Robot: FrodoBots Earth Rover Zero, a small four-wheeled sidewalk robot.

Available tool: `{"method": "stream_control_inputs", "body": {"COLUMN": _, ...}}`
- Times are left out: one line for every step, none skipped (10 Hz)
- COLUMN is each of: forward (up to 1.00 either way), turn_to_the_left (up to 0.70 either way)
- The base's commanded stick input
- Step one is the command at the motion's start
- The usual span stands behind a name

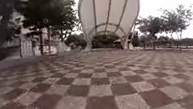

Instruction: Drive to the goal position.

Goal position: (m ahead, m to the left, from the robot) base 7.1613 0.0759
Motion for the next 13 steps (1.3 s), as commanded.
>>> {"method": "stream_control_inputs", "body": {"forward": 0.7, "turn_to_the_left": 0.0}}
{"method": "stream_control_inputs", "body": {"forward": 0.7, "turn_to_the_left": 0.0}}
{"method": "stream_control_inputs", "body": {"forward": 0.7, "turn_to_the_left": 0.0}}
{"method": "stream_control_inputs", "body": {"forward": 0.7, "turn_to_the_left": 0.0}}
{"method": "stream_control_inputs", "body": {"forward": 0.7, "turn_to_the_left": 0.0}}
{"method": "stream_control_inputs", "body": {"forward": 0.7, "turn_to_the_left": 0.02}}
{"method": "stream_control_inputs", "body": {"forward": 0.7, "turn_to_the_left": 0.05}}
{"method": "stream_control_inputs", "body": {"forward": 0.7, "turn_to_the_left": 0.29}}
{"method": "stream_control_inputs", "body": {"forward": 0.7, "turn_to_the_left": 0.35}}
{"method": "stream_control_inputs", "body": {"forward": 0.7, "turn_to_the_left": 0.02}}
{"method": "stream_control_inputs", "body": {"forward": 0.7, "turn_to_the_left": 0.0}}
{"method": "stream_control_inputs", "body": {"forward": 0.7, "turn_to_the_left": 0.01}}
{"method": "stream_control_inputs", "body": {"forward": 0.7, "turn_to_the_left": 0.02}}
